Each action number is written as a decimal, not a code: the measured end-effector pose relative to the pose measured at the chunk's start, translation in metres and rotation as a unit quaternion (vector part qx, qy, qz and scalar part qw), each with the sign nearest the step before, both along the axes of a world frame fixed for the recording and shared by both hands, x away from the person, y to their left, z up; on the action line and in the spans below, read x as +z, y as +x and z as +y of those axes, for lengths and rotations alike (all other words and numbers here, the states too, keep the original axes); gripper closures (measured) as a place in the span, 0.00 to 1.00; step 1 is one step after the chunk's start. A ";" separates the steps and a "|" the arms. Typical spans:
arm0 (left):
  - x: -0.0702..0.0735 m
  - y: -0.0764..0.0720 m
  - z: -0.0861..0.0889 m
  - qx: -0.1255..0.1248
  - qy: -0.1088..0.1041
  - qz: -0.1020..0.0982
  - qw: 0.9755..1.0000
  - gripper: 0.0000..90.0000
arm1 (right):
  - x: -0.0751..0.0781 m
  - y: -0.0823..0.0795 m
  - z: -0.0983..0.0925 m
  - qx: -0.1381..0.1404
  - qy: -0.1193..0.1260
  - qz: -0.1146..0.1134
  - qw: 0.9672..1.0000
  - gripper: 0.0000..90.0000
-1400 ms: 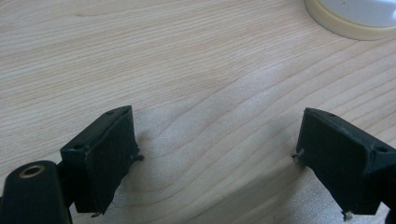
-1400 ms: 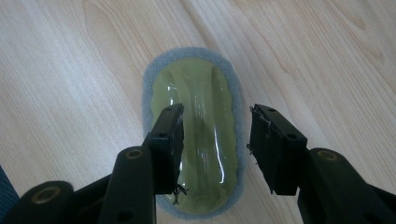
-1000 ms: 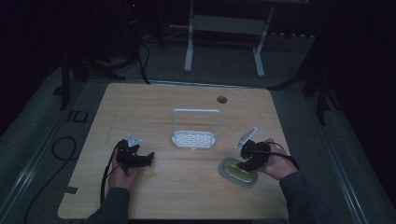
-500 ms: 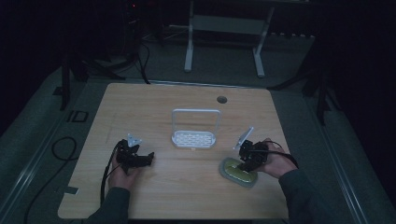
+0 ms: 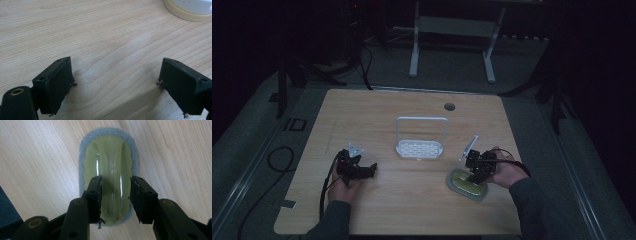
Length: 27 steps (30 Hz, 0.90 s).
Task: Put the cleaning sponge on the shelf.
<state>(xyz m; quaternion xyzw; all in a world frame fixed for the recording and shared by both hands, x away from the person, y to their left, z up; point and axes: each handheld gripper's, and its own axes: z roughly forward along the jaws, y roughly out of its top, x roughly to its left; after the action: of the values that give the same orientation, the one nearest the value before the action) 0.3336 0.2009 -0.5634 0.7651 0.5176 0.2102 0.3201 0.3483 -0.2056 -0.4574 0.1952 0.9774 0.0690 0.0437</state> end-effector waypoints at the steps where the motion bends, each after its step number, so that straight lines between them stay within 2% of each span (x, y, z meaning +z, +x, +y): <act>1: 0.000 0.000 0.000 0.000 0.000 0.000 1.000 0.13 | 0.000 0.000 0.000 0.000 0.001 0.002 1.000 0.68; 27: 0.000 0.000 0.000 0.000 0.000 0.000 1.000 0.13 | -0.008 0.010 0.013 0.011 -0.050 0.046 0.998 0.69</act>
<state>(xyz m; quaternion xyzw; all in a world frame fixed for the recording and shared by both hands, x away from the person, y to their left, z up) 0.3336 0.2009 -0.5635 0.7651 0.5176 0.2103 0.3202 0.3578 -0.1922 -0.4654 0.1849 0.9827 0.0118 0.0077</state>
